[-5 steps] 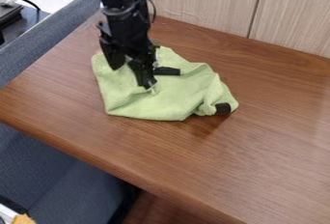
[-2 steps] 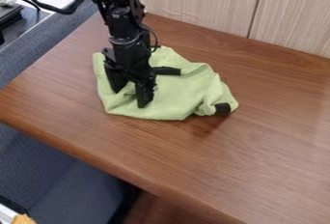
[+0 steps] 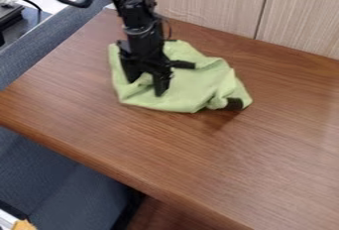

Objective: Moved the cloth to the top edge of the table

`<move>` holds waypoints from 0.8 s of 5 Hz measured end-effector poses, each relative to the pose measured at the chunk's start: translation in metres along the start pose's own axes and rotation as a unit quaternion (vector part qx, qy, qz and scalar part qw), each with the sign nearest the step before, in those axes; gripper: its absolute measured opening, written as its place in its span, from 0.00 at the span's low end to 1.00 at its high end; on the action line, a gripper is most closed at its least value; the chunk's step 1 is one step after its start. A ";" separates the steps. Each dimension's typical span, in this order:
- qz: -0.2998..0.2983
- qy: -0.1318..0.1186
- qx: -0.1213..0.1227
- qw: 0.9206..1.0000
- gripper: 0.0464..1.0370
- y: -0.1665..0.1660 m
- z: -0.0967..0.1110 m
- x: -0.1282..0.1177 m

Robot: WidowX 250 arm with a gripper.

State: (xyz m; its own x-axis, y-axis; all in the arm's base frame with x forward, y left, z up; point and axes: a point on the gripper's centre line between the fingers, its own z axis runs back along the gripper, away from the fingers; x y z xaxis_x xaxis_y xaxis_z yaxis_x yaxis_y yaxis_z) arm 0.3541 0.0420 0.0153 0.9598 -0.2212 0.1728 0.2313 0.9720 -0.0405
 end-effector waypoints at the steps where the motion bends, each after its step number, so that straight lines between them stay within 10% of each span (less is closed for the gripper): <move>1: -0.027 -0.008 -0.015 0.999 0.96 -0.021 -0.007 0.026; 4: -0.109 -0.005 -0.047 0.993 0.96 -0.083 -0.016 0.049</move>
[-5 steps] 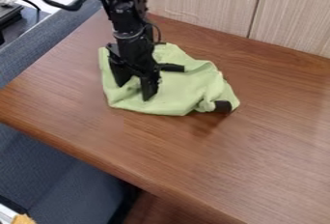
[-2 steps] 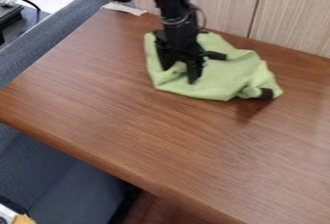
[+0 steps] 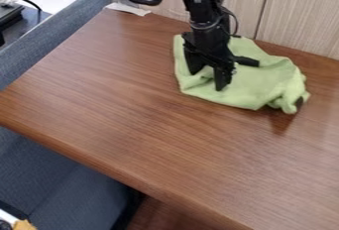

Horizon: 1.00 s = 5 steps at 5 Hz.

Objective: Moved the cloth to the top edge of the table

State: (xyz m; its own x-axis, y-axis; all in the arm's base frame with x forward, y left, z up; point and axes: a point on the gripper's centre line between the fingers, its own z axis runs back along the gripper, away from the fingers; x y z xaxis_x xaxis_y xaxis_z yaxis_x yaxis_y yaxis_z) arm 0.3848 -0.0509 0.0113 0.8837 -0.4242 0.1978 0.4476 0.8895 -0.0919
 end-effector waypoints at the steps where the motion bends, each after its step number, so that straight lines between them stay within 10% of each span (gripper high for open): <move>1: -0.007 0.000 -0.004 1.000 0.96 -0.011 0.003 -0.007; 5: -0.025 -0.021 -0.027 0.999 0.96 -0.034 0.044 -0.022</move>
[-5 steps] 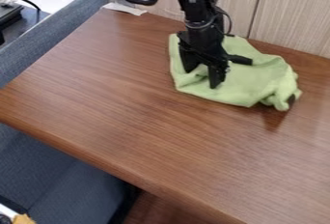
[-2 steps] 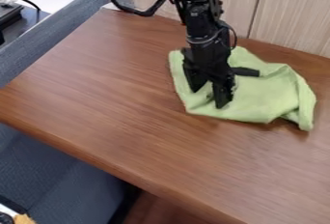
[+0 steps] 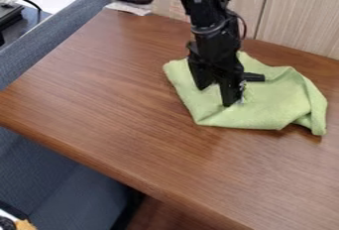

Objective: Moved the cloth to the top edge of the table

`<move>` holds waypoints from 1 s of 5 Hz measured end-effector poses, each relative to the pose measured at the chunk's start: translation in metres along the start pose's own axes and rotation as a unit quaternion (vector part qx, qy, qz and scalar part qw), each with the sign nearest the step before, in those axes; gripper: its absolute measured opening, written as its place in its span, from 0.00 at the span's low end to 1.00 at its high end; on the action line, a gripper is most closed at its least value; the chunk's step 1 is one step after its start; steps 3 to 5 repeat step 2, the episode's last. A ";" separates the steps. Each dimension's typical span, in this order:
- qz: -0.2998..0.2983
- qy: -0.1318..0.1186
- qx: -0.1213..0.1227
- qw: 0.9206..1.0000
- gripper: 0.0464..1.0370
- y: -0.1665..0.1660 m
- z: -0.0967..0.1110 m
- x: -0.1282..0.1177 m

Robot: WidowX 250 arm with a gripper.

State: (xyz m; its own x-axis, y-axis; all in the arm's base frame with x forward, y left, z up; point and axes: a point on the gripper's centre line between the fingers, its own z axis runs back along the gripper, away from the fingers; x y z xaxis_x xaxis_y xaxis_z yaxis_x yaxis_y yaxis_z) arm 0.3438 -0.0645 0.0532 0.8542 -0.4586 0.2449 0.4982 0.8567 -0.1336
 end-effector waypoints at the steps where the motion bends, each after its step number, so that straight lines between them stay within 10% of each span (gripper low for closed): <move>1: -0.005 -0.023 0.009 1.000 0.96 -0.005 0.026 0.001; 5: -0.005 -0.039 0.021 0.999 0.96 -0.006 0.044 -0.004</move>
